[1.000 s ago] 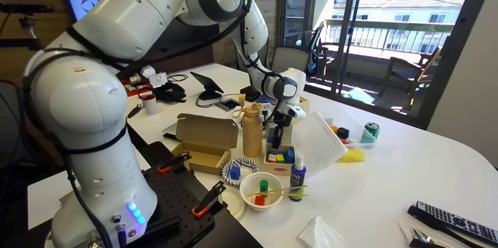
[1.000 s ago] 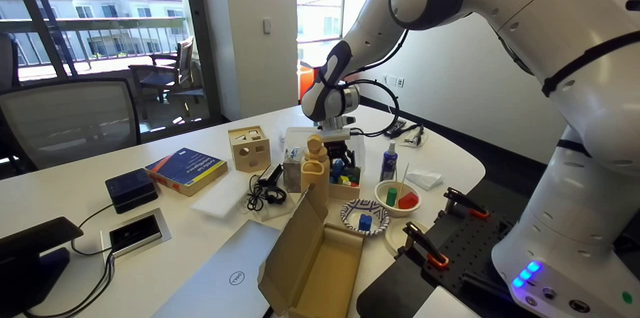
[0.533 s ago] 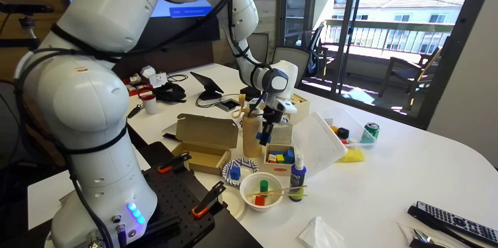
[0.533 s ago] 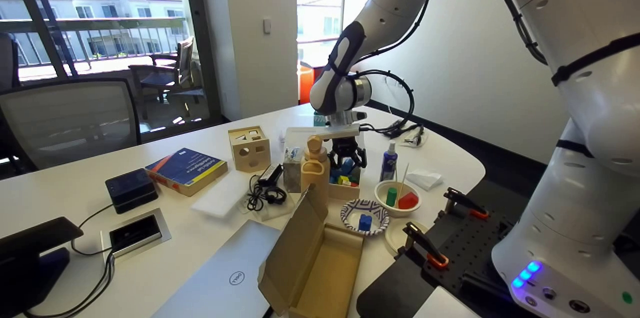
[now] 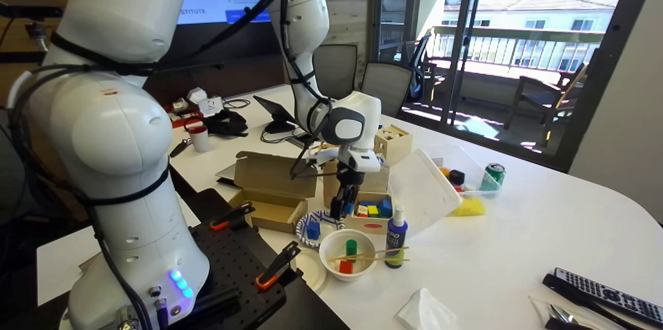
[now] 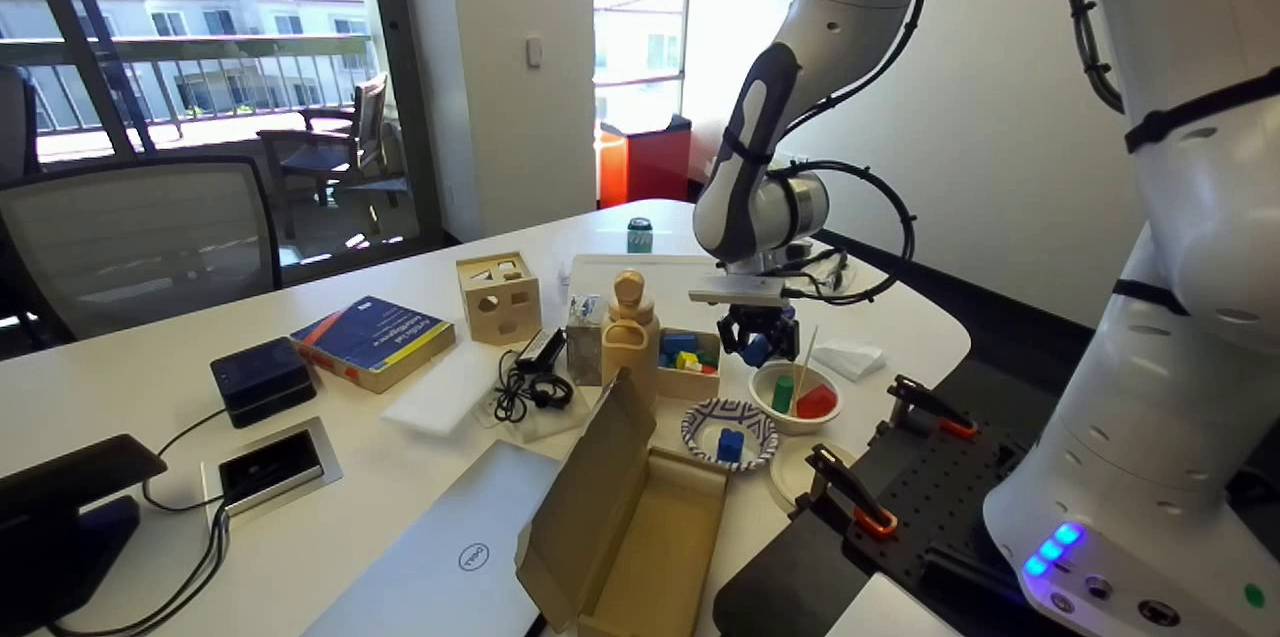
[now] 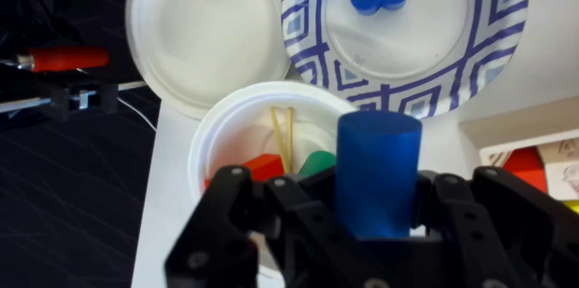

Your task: Remove one blue block from the wooden box and put it in the white bowl.

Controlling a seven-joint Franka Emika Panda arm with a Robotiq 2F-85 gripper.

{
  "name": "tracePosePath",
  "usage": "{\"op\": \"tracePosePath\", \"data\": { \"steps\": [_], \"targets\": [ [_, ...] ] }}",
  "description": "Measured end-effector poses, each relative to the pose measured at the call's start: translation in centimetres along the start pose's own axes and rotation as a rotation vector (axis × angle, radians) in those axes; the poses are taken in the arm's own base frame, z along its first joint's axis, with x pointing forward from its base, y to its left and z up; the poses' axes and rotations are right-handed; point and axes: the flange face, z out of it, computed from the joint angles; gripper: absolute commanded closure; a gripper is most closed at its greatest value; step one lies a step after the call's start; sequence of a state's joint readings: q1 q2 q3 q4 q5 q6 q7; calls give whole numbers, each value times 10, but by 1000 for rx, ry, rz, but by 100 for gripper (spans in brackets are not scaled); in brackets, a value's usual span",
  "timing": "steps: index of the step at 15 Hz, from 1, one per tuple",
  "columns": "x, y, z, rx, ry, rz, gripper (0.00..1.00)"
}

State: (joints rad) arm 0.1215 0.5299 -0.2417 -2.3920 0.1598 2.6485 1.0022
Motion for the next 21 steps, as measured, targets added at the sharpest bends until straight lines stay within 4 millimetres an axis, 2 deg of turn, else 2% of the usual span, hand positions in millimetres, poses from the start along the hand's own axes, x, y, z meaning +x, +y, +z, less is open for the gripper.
{"op": "tracePosePath", "data": {
  "steps": [2, 5, 6, 7, 10, 17, 21],
  "targets": [
    [10, 22, 4, 21, 34, 52, 100],
    [18, 42, 12, 31, 55, 86, 100],
    [19, 45, 14, 29, 57, 91, 75],
    [20, 47, 16, 27, 57, 95, 74],
    [20, 50, 18, 30, 60, 99, 54],
    [22, 56, 15, 58, 82, 106, 1],
    [22, 68, 14, 62, 84, 121, 0]
  ]
}}
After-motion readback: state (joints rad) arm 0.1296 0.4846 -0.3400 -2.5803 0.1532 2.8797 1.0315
